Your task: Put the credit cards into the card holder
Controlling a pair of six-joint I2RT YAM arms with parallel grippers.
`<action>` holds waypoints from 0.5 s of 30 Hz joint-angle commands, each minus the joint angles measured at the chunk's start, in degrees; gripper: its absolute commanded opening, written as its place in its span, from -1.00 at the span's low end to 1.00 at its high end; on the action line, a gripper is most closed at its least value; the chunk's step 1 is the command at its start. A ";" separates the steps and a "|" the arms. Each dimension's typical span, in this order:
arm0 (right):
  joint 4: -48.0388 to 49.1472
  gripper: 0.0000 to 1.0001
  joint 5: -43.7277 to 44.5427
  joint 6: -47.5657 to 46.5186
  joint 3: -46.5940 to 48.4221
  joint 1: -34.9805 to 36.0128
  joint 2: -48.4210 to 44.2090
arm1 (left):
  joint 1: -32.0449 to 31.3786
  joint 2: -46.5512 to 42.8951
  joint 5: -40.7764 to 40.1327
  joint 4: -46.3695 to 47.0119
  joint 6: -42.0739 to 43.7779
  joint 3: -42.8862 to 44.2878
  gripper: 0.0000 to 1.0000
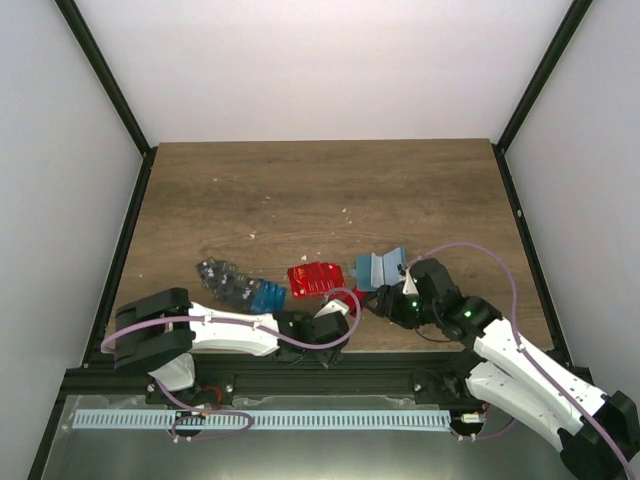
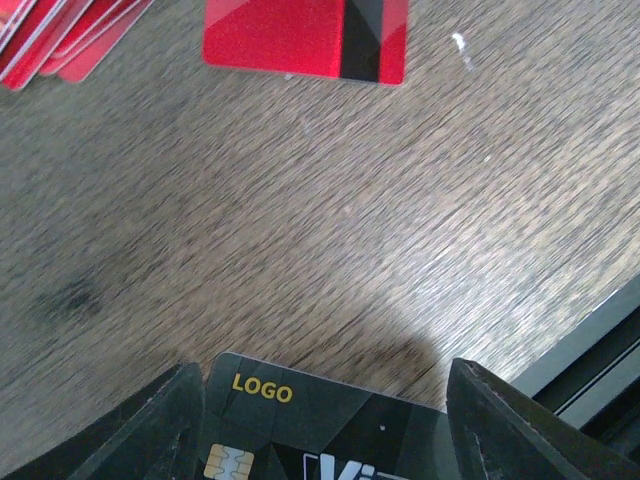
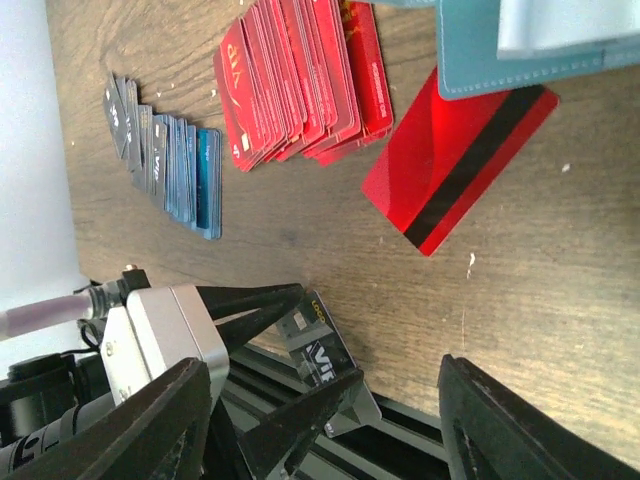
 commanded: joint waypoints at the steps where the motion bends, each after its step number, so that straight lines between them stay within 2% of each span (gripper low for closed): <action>1: -1.00 0.24 -0.41 6.20 -3.19 2.28 -3.48 | -0.48 0.03 2.23 -8.54 -2.81 -2.08 0.37; 4: 2.36 0.20 -0.14 12.23 -6.75 7.34 -4.94 | -0.40 -1.46 0.86 -10.39 -2.12 -1.16 0.37; 8: 11.91 0.18 3.52 20.92 -11.06 18.73 -3.55 | -0.03 -5.70 0.04 -12.74 -1.33 -1.58 0.32; 12: 19.06 0.16 8.78 25.78 -11.31 27.73 6.09 | 0.64 -11.10 0.17 -15.26 -0.31 -2.65 0.29; 15: 20.98 0.12 11.74 27.63 -9.55 30.77 13.66 | 1.33 -14.15 1.32 -14.91 0.61 -4.07 0.26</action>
